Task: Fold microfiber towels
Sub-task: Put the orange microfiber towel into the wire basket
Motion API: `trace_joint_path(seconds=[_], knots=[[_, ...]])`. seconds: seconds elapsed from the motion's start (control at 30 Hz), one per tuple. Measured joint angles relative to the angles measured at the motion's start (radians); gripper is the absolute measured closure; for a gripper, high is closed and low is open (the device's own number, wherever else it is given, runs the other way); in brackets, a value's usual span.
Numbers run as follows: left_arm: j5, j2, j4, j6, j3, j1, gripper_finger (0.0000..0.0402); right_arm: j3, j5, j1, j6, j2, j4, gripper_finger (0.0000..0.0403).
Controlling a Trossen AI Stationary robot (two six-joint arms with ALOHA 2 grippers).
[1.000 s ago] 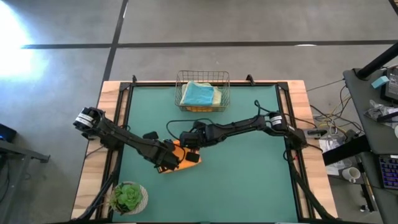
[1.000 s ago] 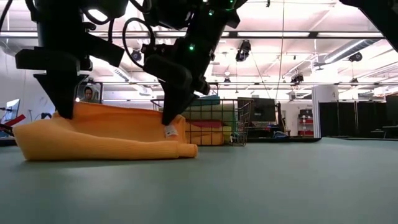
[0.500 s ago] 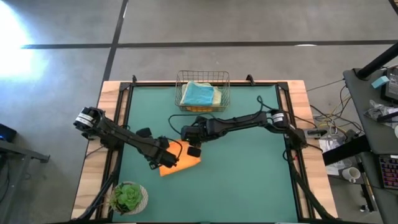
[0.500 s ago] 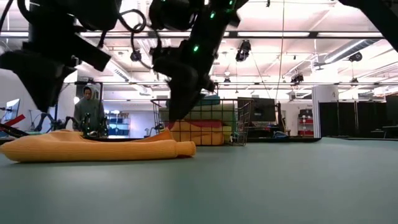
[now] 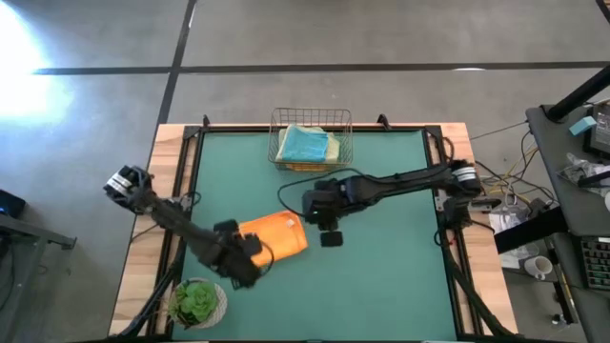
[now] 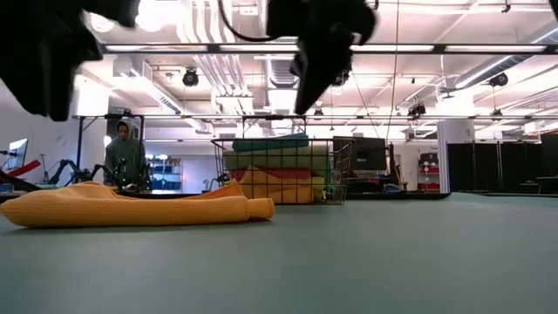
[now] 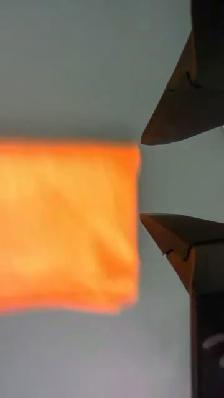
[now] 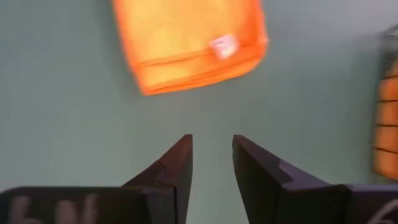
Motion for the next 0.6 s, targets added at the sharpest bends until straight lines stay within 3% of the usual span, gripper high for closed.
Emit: trace_joint_path(seconds=[0.13,0.3,0.6], knots=[[-0.058,0.028,0.138,-0.015,-0.004,-0.092,0.0227,-0.186,-0.081,0.027,0.003,-0.109,0.172,0.0307],[-0.087,0.103,0.169,-0.056,-0.005,-0.145,0.0227,-0.358,-0.089,0.07,0.005,-0.188,0.409,0.0312],[-0.144,0.231,0.186,-0.052,-0.005,-0.147,0.0227,-0.466,-0.091,0.116,-0.082,-0.155,0.683,0.0289]])
